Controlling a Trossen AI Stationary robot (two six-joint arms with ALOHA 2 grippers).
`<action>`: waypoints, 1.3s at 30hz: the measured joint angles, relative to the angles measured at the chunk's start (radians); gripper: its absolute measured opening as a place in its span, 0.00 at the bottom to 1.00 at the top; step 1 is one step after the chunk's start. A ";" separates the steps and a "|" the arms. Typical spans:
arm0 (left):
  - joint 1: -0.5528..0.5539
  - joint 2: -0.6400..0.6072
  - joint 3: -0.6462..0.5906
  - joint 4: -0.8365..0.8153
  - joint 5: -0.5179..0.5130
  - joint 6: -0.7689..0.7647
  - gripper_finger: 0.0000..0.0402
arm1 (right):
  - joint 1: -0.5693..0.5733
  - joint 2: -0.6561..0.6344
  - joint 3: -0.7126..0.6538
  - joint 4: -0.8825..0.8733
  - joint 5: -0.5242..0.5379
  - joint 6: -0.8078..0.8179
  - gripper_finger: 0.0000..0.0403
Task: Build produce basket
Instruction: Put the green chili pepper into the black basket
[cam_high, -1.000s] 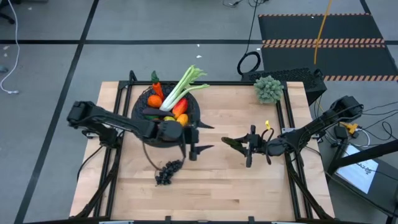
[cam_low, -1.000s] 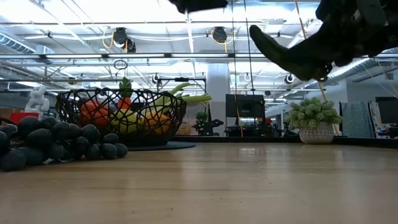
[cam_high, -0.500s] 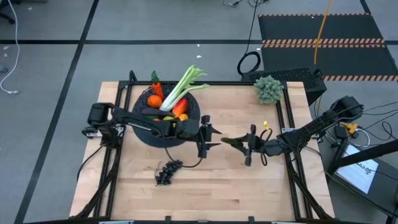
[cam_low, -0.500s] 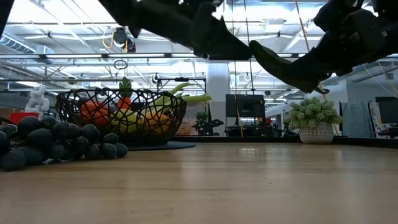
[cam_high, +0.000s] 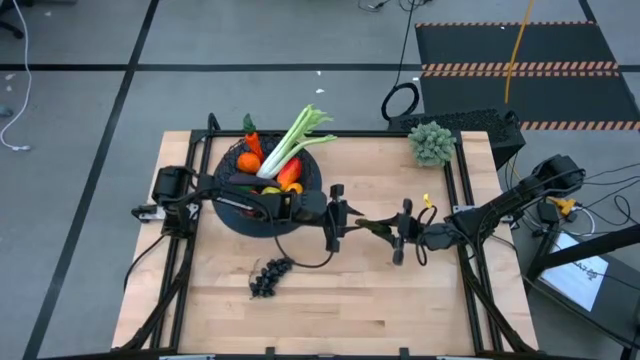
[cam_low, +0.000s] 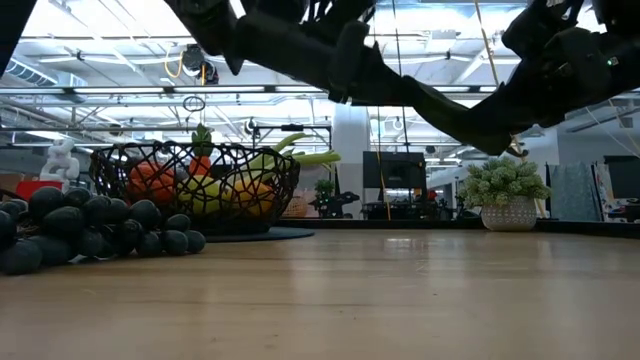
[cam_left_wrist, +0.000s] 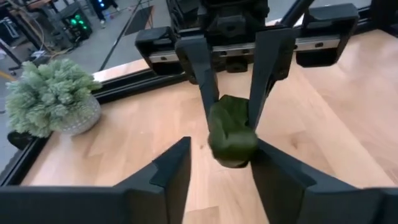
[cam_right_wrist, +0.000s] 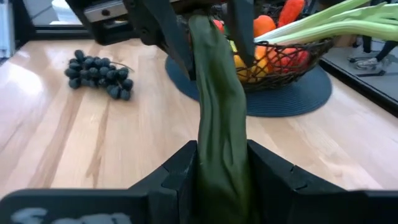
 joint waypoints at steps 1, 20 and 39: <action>0.003 0.000 0.000 0.000 0.002 -0.001 0.38 | -0.001 0.000 0.000 -0.001 0.003 0.000 0.29; 0.005 -0.126 0.000 -0.190 0.020 -0.016 0.15 | 0.002 -0.001 0.001 0.107 -0.004 -0.029 0.50; 0.065 -0.690 -0.118 -0.679 -0.306 -0.158 0.16 | 0.075 -0.129 0.000 0.072 -0.002 -0.061 0.59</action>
